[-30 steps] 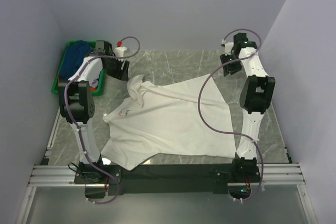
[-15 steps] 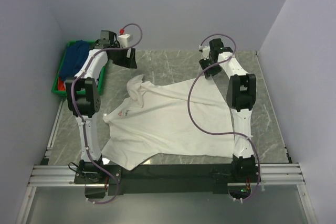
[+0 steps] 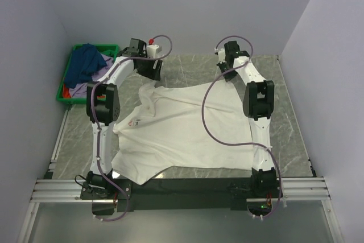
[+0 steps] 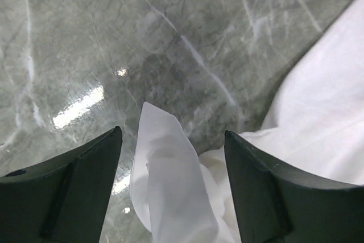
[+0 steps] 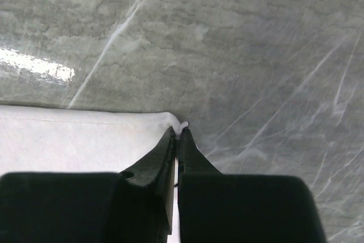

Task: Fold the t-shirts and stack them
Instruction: Flatten the tshirt out

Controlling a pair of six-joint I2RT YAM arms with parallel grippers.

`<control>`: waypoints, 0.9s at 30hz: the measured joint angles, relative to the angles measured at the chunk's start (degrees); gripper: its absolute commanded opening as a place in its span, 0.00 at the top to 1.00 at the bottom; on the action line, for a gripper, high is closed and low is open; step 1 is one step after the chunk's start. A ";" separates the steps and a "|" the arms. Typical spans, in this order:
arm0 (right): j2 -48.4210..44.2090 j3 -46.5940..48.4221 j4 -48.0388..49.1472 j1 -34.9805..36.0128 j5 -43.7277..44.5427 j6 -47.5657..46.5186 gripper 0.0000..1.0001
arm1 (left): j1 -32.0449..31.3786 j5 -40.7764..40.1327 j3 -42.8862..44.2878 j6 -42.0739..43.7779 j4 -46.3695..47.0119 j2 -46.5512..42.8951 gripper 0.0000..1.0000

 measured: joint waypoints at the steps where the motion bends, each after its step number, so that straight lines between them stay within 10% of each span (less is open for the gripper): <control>1: 0.00 -0.13 0.09 0.00 0.44 -0.11 1.00 | -0.09 -0.37 0.24 0.00 -0.09 0.63 0.28; 12: -3.17 -5.70 0.74 -1.81 1.49 -0.87 1.00 | 0.50 -1.14 0.17 0.59 -2.14 2.43 1.00; 27: -8.37 -13.79 -2.82 -11.02 2.32 -1.49 1.00 | 11.26 13.90 -15.02 -7.76 20.11 -9.49 0.98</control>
